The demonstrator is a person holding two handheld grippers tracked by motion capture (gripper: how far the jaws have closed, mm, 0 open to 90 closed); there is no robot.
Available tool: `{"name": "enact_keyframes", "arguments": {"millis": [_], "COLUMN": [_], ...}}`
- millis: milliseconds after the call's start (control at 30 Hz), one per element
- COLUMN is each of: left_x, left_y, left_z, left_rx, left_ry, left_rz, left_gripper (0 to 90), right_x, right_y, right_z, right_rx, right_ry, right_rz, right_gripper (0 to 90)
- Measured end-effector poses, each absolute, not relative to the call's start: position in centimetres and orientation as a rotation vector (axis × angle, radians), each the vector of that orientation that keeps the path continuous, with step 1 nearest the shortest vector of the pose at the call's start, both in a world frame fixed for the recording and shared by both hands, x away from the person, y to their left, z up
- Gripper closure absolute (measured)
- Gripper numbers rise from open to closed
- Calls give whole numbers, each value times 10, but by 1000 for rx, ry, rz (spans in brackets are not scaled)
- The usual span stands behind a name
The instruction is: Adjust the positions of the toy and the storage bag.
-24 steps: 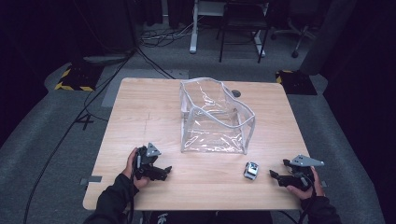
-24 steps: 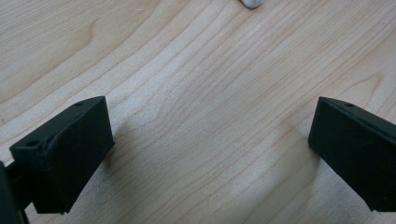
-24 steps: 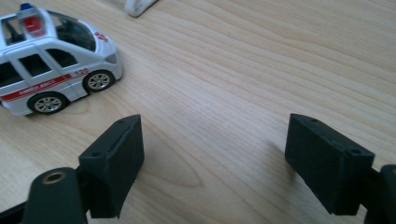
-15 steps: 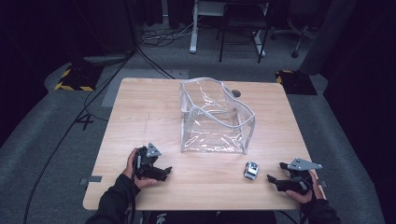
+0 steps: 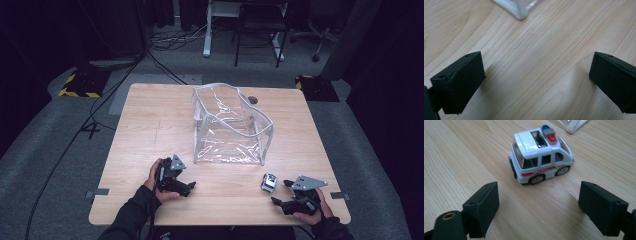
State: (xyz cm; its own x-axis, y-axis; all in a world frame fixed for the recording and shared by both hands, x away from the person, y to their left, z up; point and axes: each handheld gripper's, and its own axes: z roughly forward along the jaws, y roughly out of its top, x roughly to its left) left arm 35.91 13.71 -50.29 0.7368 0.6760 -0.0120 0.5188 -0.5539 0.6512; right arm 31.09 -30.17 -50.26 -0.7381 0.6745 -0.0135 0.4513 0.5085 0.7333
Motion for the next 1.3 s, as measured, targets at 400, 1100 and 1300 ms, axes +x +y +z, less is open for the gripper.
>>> {"name": "enact_keyframes", "arguments": {"millis": [400, 1100, 1300], "left_x": [365, 396, 397], "left_y": [118, 97, 103], "left_z": [-503, -501, -500], "left_rx": [2298, 2210, 2135], "left_ry": [860, 937, 1014], "left_rz": [293, 366, 397], "left_gripper": [4, 296, 573], "right_x": [318, 339, 338], "right_y": [-277, -260, -260], "right_z": [-503, -502, -502], "right_rx": [979, 1057, 1060], "right_ry": [2430, 2347, 2342], "right_rz": [1048, 1057, 1061], "right_gripper": [148, 346, 360]}}
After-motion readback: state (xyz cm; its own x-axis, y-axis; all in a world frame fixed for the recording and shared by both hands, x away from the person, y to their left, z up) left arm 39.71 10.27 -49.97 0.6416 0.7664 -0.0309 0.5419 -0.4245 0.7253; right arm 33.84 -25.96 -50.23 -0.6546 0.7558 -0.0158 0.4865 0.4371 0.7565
